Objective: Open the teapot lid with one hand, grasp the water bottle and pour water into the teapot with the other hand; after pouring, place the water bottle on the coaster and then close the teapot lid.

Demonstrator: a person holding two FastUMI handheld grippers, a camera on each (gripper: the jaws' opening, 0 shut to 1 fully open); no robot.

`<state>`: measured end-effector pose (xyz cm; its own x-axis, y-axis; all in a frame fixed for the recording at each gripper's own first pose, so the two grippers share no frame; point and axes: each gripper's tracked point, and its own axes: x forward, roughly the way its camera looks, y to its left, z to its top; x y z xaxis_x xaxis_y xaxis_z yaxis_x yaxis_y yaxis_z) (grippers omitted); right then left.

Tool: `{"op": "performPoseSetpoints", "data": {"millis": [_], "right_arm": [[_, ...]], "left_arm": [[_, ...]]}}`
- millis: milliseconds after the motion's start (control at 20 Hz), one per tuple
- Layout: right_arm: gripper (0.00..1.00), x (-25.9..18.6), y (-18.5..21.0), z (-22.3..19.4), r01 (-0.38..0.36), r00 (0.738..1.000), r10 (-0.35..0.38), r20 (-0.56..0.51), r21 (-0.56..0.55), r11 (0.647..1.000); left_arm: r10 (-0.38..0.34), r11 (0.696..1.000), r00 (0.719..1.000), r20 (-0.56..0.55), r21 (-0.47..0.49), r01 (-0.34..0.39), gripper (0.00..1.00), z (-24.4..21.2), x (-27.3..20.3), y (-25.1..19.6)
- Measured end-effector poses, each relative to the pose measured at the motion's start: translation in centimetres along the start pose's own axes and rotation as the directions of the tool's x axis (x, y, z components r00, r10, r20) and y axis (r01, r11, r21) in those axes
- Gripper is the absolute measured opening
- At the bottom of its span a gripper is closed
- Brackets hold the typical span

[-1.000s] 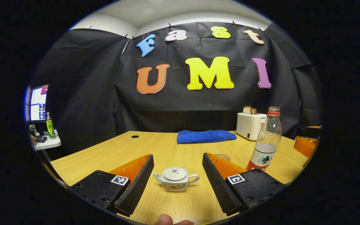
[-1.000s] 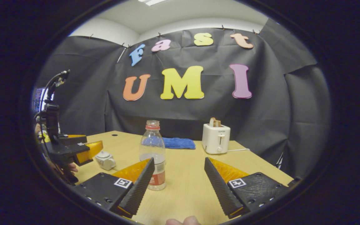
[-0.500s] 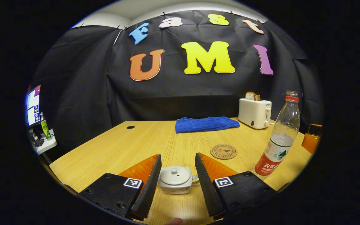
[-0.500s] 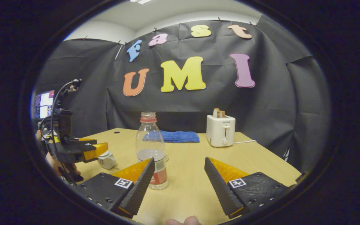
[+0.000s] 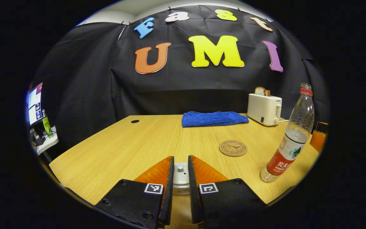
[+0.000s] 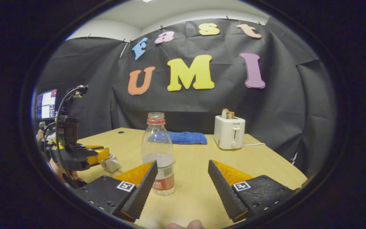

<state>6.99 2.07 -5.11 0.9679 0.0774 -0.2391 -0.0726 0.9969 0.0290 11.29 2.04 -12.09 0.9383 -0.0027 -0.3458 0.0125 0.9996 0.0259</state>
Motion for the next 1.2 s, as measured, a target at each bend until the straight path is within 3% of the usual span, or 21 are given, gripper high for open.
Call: {"op": "performPoseSetpoints", "data": {"millis": [150,350,800,1200], "right_arm": [[0.96,0.1,-0.8,0.4,0.021,1.000,-0.021,-0.011,-0.010,1.000],[0.96,0.3,-0.3,0.5,0.003,1.000,-0.004,-0.027,-0.038,0.999],[0.96,1.2,3.2,-1.1,-0.101,0.992,0.100,-0.071,-0.010,0.995],[0.96,4.1,5.3,-3.7,-0.100,0.983,0.103,-0.153,0.026,0.995]], "left_arm": [[-0.031,1.000,0.999,0.016,-0.007,0.031,0.10,0.3,0.2,-0.2],[-0.053,0.997,0.998,0.028,-0.049,0.054,0.03,1.1,-0.1,0.0],[-0.101,0.990,0.989,0.104,-0.083,0.110,0.03,3.9,-4.2,1.2],[-0.113,0.989,0.987,0.114,-0.078,0.122,0.03,3.6,-6.2,2.6]]}}
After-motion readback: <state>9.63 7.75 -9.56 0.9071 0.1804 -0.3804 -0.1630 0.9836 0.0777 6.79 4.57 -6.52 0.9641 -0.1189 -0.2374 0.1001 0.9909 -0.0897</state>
